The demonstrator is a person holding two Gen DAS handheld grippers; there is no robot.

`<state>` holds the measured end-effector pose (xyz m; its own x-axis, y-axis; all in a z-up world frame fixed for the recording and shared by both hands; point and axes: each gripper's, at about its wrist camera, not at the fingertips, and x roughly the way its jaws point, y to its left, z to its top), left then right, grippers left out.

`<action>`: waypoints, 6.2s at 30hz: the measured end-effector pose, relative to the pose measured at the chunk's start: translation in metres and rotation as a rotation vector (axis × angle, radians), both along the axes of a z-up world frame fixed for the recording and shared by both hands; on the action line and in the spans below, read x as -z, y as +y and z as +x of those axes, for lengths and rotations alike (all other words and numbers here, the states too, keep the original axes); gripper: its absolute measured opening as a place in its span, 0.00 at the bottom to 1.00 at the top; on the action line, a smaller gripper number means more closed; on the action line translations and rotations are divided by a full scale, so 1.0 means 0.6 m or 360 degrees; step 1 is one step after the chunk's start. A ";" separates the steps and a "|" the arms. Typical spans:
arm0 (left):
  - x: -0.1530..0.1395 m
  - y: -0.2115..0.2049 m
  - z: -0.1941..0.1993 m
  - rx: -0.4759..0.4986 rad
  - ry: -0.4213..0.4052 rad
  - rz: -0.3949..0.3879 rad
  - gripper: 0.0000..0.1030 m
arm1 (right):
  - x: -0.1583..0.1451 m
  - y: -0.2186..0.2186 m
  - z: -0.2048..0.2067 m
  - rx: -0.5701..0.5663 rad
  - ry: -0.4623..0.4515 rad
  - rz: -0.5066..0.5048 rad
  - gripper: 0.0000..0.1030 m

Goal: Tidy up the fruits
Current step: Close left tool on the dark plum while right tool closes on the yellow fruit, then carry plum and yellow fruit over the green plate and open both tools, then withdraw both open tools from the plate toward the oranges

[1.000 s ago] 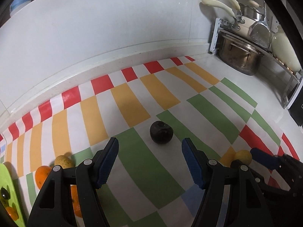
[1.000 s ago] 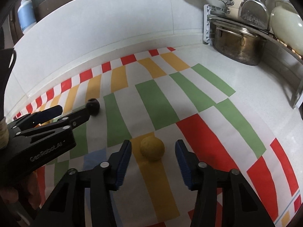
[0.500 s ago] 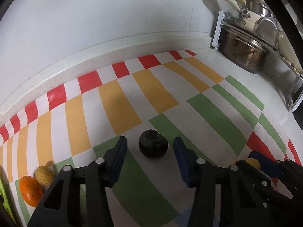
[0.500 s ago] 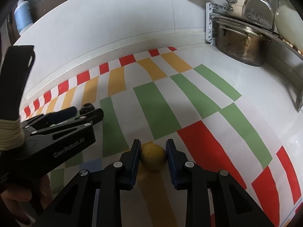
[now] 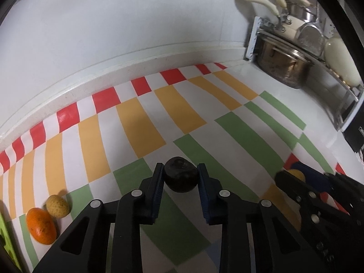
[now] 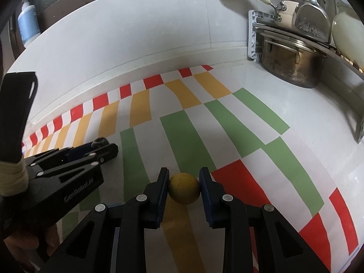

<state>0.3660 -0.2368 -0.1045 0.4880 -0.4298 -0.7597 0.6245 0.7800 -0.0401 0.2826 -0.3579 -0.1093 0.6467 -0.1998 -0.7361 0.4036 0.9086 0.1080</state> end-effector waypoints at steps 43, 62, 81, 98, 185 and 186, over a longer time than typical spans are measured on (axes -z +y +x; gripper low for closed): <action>-0.172 0.278 -0.180 -0.0394 -0.0267 -0.0251 0.28 | -0.171 0.195 -0.097 -0.0515 -0.0325 -0.0156 0.28; -0.214 0.452 -0.243 -0.0681 -0.0388 -0.0251 0.28 | -0.205 0.361 -0.106 -0.0844 -0.0424 -0.0136 0.28; -0.209 0.584 -0.245 -0.0898 -0.0403 -0.0213 0.28 | -0.198 0.509 -0.067 -0.1124 -0.0438 -0.0086 0.28; -0.149 0.639 -0.184 -0.0969 -0.0281 -0.0183 0.28 | -0.145 0.590 0.018 -0.1383 -0.0285 -0.0041 0.28; -0.157 0.413 -0.274 -0.0932 -0.0442 -0.0116 0.81 | -0.158 0.322 -0.067 -0.1188 -0.0345 -0.0264 0.53; -0.153 0.407 -0.270 -0.0929 -0.0433 -0.0116 0.81 | -0.156 0.317 -0.065 -0.1194 -0.0339 -0.0275 0.53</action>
<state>0.2039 0.0075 -0.0124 0.8281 -0.0814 -0.5546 0.0939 0.9956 -0.0060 0.2437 -0.1675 -0.0158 0.7772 0.2447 -0.5798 -0.3356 0.9405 -0.0530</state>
